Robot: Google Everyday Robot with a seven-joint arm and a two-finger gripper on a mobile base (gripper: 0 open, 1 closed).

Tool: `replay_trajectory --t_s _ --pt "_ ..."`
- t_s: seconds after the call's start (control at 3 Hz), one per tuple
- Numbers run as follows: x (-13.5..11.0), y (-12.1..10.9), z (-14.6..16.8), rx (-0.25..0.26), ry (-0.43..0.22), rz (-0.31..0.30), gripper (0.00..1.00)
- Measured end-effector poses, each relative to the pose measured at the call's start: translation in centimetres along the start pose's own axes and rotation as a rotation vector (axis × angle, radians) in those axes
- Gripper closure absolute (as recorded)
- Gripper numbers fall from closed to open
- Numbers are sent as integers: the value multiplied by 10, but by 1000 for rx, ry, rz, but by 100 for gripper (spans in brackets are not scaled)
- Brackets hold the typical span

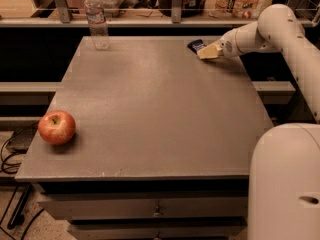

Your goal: Move rxbar blueberry near apple

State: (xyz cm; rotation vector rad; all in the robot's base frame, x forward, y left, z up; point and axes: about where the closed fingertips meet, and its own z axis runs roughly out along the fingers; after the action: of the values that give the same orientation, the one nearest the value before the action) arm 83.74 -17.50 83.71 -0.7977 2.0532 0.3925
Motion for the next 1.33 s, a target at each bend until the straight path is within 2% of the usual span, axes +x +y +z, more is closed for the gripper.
replay_trajectory --t_s 0.33,0.67,1.0,1.33 --pt "-29 31 -11 -61 -36 -85 100" --pt "-72 76 -35 -126 -71 -227 100" --pt "-105 118 -59 -185 -104 -319 100" --pt "-108 120 -62 -185 -108 -326 100"
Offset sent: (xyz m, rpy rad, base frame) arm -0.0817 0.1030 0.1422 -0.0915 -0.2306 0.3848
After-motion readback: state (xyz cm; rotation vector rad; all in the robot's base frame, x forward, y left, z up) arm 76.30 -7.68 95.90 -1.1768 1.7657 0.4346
